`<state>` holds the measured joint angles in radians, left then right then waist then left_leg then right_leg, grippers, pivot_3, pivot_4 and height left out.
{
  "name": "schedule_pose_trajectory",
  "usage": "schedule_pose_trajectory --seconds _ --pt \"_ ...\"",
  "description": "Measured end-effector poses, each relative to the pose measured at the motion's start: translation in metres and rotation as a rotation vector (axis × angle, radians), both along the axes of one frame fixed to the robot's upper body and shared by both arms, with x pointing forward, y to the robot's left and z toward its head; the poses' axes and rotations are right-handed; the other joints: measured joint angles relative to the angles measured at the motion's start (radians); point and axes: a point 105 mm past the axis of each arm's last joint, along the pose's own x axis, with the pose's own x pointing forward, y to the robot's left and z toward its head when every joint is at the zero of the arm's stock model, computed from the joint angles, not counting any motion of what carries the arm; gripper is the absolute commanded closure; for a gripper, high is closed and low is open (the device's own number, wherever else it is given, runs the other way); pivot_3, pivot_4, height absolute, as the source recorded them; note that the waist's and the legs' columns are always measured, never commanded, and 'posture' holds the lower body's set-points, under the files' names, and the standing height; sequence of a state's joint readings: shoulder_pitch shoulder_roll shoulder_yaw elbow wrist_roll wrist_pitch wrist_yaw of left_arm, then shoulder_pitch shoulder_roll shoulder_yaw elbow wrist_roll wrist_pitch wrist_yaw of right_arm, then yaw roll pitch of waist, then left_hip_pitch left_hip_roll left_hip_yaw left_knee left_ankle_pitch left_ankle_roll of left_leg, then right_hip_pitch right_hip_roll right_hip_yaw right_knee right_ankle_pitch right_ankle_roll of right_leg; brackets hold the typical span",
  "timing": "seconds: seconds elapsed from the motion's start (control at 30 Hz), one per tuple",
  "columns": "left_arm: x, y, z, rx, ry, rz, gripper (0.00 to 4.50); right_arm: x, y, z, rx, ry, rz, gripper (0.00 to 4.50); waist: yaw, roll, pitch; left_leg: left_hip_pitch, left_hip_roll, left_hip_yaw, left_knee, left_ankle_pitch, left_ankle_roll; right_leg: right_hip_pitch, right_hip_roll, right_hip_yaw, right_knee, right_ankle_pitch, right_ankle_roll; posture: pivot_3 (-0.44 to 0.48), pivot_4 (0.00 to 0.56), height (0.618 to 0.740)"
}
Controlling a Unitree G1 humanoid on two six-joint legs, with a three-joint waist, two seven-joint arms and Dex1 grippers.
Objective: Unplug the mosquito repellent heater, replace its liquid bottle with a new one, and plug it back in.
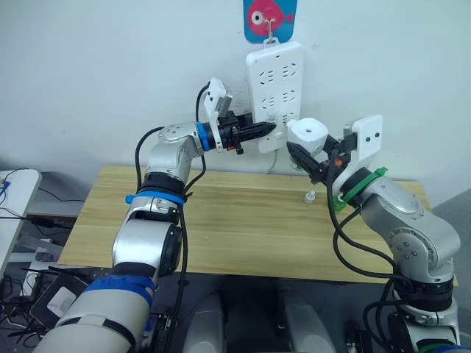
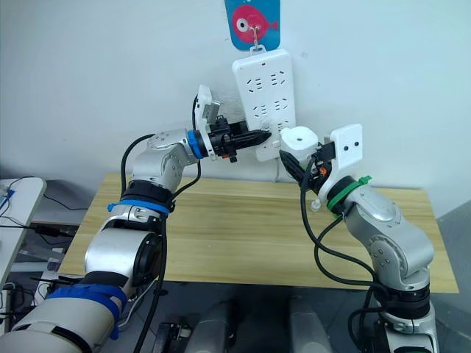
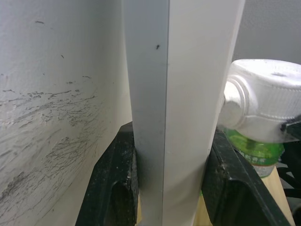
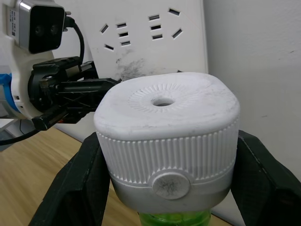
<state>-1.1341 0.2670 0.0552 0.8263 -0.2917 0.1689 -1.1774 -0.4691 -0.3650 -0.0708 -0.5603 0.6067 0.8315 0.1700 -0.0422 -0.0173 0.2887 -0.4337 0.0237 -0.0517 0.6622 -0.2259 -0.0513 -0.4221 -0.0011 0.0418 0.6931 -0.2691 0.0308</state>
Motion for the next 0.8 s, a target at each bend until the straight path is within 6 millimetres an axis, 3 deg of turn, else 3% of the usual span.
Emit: schedule_pose_trajectory --seconds 0.37,0.67,0.8 --pt "0.0 0.001 0.0 0.005 0.0 0.01 3.18 0.001 0.007 0.007 0.013 -0.02 0.001 1.47 0.0 0.0 0.0 0.0 0.001 0.0 0.0 0.0 0.0 0.0 0.0 0.0 0.001 0.0 0.0 -0.059 0.226 0.74" --pt "-0.001 0.0 0.002 0.007 -0.016 0.007 3.18 0.001 -0.003 -0.009 0.018 0.052 -0.024 1.47 0.001 0.0 0.0 0.0 0.001 0.0 0.0 0.0 0.0 0.0 0.0 0.0 0.001 0.0 0.0 -0.053 0.223 0.74" --pt "-0.001 0.0 0.002 0.007 -0.016 0.007 3.18 0.002 -0.004 -0.007 0.038 0.05 -0.032 1.47 0.001 0.0 0.0 0.0 0.001 0.0 0.0 0.0 0.0 -0.001 0.0 0.0 0.001 0.0 0.0 -0.048 0.221 0.74"
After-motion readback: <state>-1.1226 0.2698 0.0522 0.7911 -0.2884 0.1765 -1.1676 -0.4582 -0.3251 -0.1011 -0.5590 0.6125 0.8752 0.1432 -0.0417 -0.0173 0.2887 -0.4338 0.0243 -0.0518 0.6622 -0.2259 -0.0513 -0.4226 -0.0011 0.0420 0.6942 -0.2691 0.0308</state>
